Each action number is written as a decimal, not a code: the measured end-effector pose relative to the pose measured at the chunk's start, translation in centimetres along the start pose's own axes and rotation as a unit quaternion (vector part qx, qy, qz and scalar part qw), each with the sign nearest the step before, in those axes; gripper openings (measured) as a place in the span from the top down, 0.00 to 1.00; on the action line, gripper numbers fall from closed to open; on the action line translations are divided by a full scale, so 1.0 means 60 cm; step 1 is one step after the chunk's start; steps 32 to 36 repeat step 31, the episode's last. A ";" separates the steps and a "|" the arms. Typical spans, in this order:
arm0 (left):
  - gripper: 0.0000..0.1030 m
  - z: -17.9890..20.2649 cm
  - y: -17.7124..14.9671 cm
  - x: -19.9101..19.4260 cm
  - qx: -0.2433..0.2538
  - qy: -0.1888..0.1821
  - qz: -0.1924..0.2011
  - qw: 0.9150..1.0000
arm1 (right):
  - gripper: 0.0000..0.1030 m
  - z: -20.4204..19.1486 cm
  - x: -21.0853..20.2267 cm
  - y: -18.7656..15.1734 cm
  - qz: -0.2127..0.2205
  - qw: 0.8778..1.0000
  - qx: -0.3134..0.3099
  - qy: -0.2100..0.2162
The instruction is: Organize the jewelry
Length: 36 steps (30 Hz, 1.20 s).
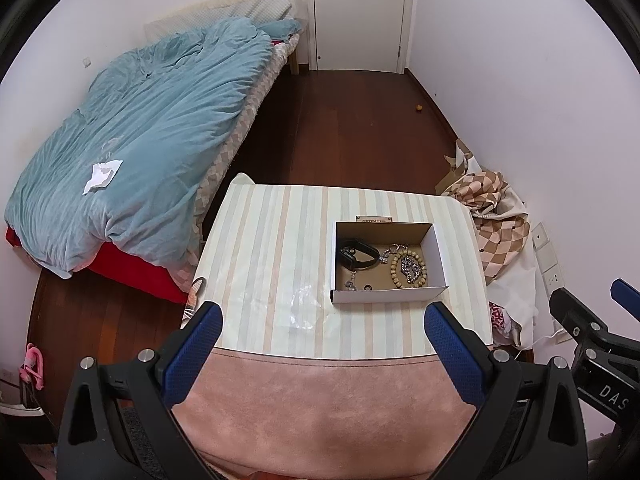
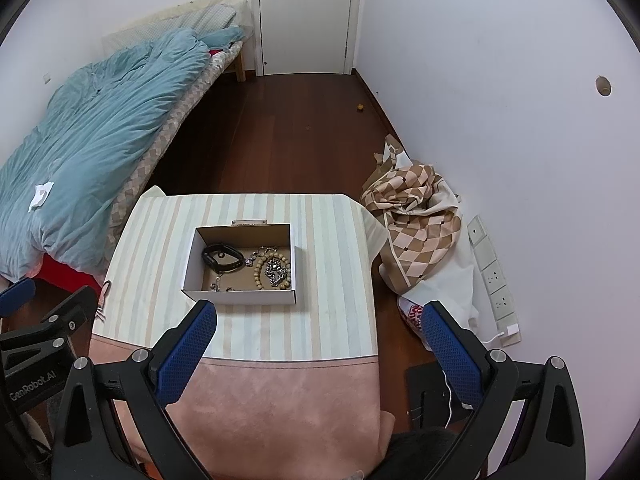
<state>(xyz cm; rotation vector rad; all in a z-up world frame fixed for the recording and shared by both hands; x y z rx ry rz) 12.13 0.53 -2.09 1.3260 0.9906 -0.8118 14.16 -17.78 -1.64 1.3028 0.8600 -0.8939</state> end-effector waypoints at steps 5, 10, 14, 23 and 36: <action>0.00 0.000 0.000 -0.001 0.001 0.000 0.000 1.000 | 0.00 -0.001 0.000 0.000 0.001 1.000 0.000 -0.001; 0.00 -0.001 -0.001 0.001 -0.001 0.001 0.000 1.000 | 0.00 0.000 0.000 0.000 0.000 1.000 0.001 0.000; 0.00 0.001 0.000 -0.005 -0.002 0.001 0.001 1.000 | 0.00 -0.001 0.000 0.000 -0.001 1.000 0.001 0.001; 0.00 0.002 0.002 -0.009 -0.004 0.003 0.004 1.000 | 0.00 0.000 0.000 0.000 0.000 1.000 0.000 0.001; 0.00 0.000 0.003 -0.007 -0.009 -0.010 0.004 1.000 | 0.00 0.002 0.001 0.001 0.000 1.000 0.000 0.001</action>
Point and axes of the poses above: each gripper's, at about its wrist camera, not at the fingertips, and x roughly the way its jaws point, z to its right, y to its top, the point moved 2 cm from there along x, roughly the way its jaws point, and after that the axes turned 9 degrees about -z, right-handed, at the moved point
